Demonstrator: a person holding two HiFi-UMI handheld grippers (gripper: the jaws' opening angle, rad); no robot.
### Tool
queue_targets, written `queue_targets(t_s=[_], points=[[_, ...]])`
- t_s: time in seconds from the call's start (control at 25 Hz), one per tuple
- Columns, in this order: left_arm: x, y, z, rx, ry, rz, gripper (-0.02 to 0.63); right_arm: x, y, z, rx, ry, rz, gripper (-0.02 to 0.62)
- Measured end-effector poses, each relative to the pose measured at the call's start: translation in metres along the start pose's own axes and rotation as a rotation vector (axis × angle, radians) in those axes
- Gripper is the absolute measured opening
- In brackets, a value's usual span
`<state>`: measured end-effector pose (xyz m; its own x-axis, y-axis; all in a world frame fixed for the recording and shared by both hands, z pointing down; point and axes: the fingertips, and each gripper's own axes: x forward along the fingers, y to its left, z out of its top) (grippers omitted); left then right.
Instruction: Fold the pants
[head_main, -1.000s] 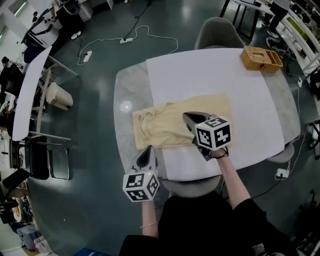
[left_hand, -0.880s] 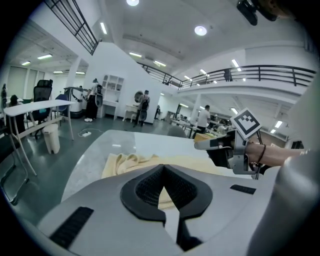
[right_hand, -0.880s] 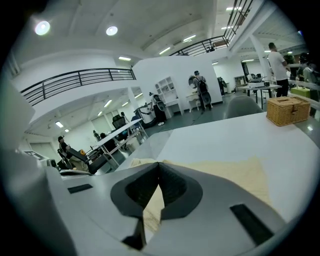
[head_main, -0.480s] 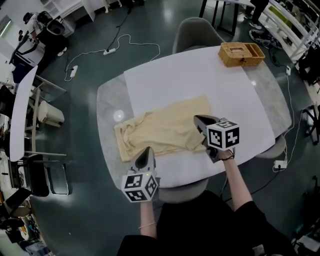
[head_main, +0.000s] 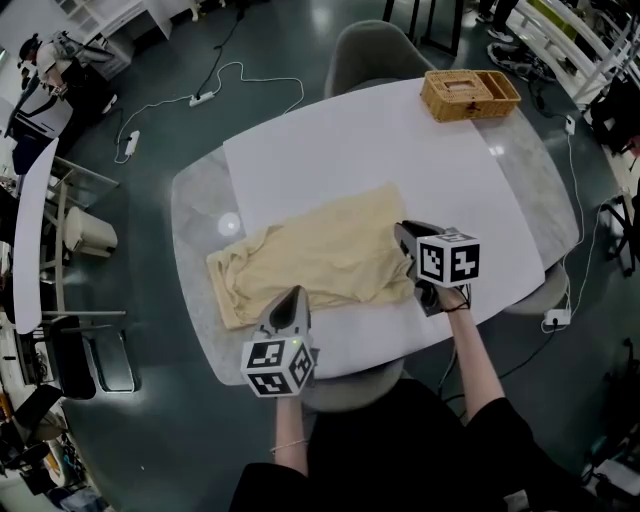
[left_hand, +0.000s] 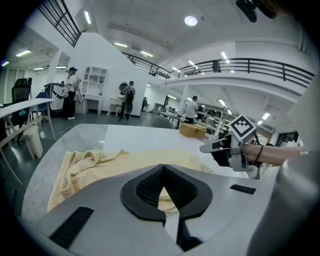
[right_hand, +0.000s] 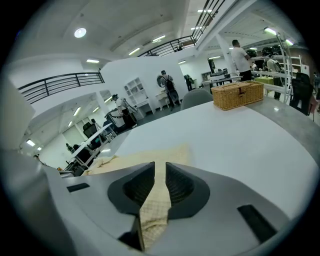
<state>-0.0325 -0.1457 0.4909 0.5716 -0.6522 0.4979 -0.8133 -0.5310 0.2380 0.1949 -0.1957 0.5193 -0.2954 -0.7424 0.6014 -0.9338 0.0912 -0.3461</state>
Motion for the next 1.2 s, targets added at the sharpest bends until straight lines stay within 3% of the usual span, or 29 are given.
queue_targets(t_s=[0.08, 0.28, 0.52, 0.96, 1.2], points=[[0.005, -0.002, 0.000, 0.003, 0.009, -0.006, 0.008, 0.004, -0.006, -0.003, 0.020, 0.013, -0.004, 0.090], [0.016, -0.007, -0.005, 0.004, 0.031, -0.010, 0.008, 0.016, -0.022, -0.015, 0.075, 0.051, -0.022, 0.186], [0.020, -0.002, -0.013, -0.013, 0.056, 0.005, 0.008, 0.033, -0.032, -0.029, 0.101, 0.113, -0.019, 0.233], [0.012, 0.002, -0.027, -0.048, 0.067, 0.037, 0.008, 0.046, -0.035, -0.051, 0.123, 0.220, -0.027, 0.232], [0.004, 0.003, -0.026, -0.057, 0.051, 0.065, 0.008, 0.045, -0.026, -0.046, 0.083, 0.219, -0.011, 0.075]])
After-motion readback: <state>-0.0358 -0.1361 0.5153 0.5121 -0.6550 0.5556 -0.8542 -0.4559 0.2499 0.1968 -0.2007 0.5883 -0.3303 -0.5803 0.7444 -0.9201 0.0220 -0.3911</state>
